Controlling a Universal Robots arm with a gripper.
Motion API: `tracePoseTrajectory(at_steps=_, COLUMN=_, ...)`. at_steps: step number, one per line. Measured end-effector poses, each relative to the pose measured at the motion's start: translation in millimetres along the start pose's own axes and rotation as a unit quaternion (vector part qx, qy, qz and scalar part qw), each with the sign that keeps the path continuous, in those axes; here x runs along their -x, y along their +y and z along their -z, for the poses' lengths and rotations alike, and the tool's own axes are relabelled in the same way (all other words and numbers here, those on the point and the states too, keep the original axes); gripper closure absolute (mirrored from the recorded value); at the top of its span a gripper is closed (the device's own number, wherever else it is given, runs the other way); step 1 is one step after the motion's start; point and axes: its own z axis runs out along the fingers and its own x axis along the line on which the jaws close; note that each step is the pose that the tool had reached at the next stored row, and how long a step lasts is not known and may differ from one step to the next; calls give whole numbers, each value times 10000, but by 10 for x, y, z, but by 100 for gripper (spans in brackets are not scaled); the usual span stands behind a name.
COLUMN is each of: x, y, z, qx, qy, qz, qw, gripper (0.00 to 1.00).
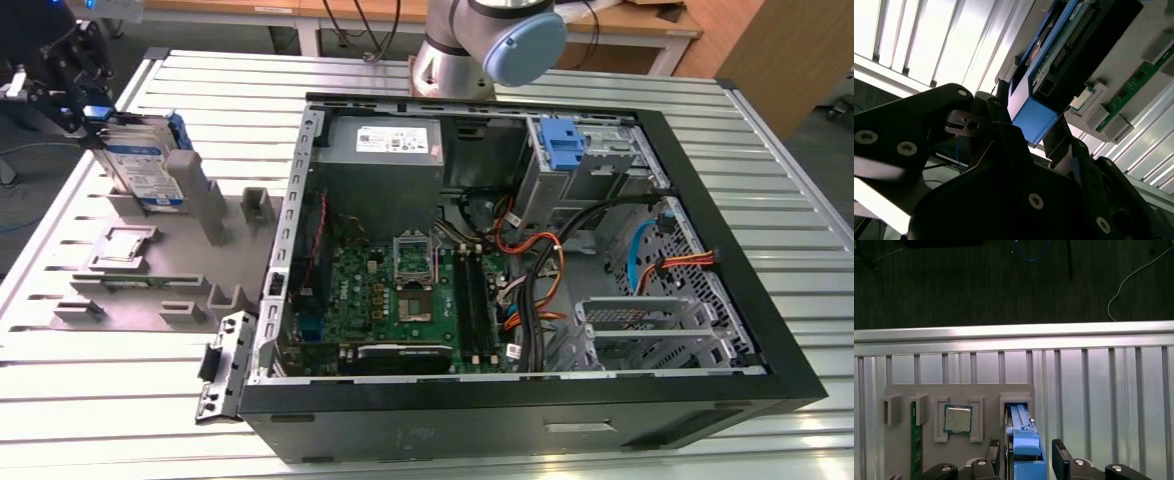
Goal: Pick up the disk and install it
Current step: 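Pick up the disk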
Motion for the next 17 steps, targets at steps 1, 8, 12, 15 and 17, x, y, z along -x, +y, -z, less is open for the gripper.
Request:
tracePoseTrajectory(at_steps=1, x=0, y=0, z=-1, qx=3, qy=1, qz=0, qw=10000, gripper=47)
tracePoseTrajectory(at_steps=8, x=-5, y=-3, z=-42, qx=7, qy=0, qz=-5, qw=10000, gripper=47)
tracePoseTrajectory(at_steps=12, x=-6, y=-4, z=-50, qx=7, qy=1, qz=-5, qw=10000, gripper=47)
tracePoseTrajectory(at_steps=15, x=-6, y=-3, z=-55, qx=8, qy=1, qz=-5, qw=10000, gripper=47)
tracePoseTrajectory(at_steps=17, x=-6, y=-3, z=-58, qx=8, qy=1, qz=-5, qw=10000, gripper=47)
